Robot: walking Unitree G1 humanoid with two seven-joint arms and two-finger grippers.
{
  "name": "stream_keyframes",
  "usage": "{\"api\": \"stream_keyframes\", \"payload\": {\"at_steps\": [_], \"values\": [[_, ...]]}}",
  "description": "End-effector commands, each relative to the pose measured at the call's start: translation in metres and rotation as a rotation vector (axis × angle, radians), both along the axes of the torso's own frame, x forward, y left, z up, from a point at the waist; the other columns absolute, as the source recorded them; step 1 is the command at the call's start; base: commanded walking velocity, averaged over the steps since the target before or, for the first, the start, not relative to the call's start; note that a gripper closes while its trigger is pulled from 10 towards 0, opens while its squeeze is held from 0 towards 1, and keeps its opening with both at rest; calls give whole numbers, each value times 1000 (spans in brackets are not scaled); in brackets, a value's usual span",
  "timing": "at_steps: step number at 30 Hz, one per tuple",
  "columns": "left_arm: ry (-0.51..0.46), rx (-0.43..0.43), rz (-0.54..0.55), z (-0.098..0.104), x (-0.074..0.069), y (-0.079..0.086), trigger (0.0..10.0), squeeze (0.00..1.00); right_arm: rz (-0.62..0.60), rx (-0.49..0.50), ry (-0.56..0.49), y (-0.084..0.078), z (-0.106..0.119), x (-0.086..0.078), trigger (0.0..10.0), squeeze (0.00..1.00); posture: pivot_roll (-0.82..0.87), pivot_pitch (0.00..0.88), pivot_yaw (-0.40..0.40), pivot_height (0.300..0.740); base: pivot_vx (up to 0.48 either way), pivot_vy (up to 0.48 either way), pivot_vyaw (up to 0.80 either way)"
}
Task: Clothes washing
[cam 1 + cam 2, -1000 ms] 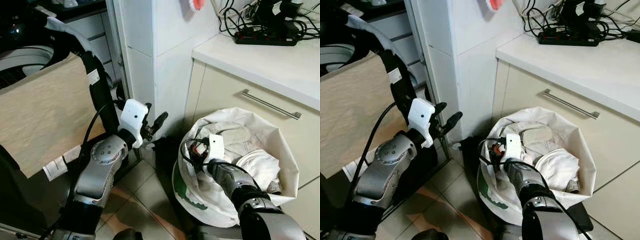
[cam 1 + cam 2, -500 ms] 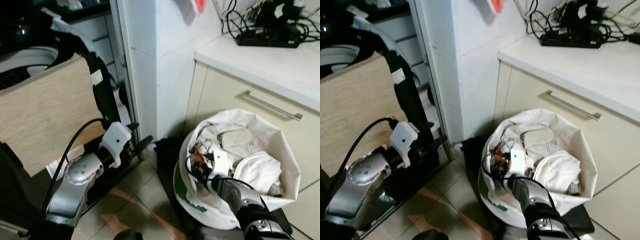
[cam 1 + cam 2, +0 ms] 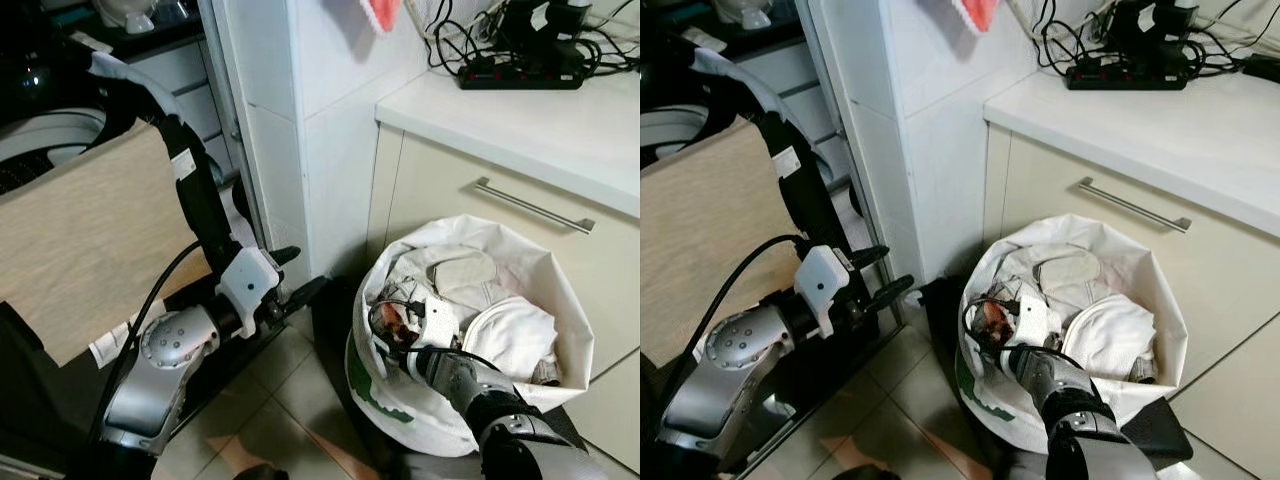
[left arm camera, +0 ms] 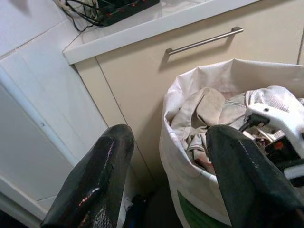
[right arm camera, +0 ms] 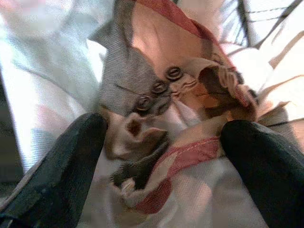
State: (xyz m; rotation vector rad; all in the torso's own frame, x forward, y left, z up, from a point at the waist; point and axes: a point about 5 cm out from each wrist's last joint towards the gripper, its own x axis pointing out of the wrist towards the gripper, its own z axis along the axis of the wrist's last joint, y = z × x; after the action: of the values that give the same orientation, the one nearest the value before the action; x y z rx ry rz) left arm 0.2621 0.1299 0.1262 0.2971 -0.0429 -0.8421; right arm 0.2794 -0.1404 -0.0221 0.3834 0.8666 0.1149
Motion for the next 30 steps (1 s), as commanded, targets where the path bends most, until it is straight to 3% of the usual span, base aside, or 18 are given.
{"api": "stream_keyframes", "payload": {"at_steps": [1,7,8,9,24,28,30], "values": [[-12,-6,-2,7,3,-2,10000,0,49,-96,10,1,-1,0,10000,0,-20,0,86,724,0,0,0],[19,-56,39,11,6,-3,10000,0,106,-245,34,-2,-3,0,10000,0,-3,0,80,724,0,0,0],[21,-59,41,12,6,-3,10000,0,113,-257,31,-2,-3,1,2275,0,0,0,79,724,0,0,0],[21,-59,43,12,6,-3,10000,0,121,-264,29,-2,-3,1,0,0,4,0,75,724,0,0,0],[19,-52,63,15,7,-8,10000,0,77,-235,4,2,-2,3,0,0,-4,12,72,724,0,0,0],[20,-51,56,14,8,-13,10000,0,78,-244,-59,7,8,14,0,0,-8,9,67,724,0,0,0],[14,-55,60,15,9,-14,10000,0,104,-294,-161,10,25,32,0,0,-6,7,58,724,0,0,0]]}}
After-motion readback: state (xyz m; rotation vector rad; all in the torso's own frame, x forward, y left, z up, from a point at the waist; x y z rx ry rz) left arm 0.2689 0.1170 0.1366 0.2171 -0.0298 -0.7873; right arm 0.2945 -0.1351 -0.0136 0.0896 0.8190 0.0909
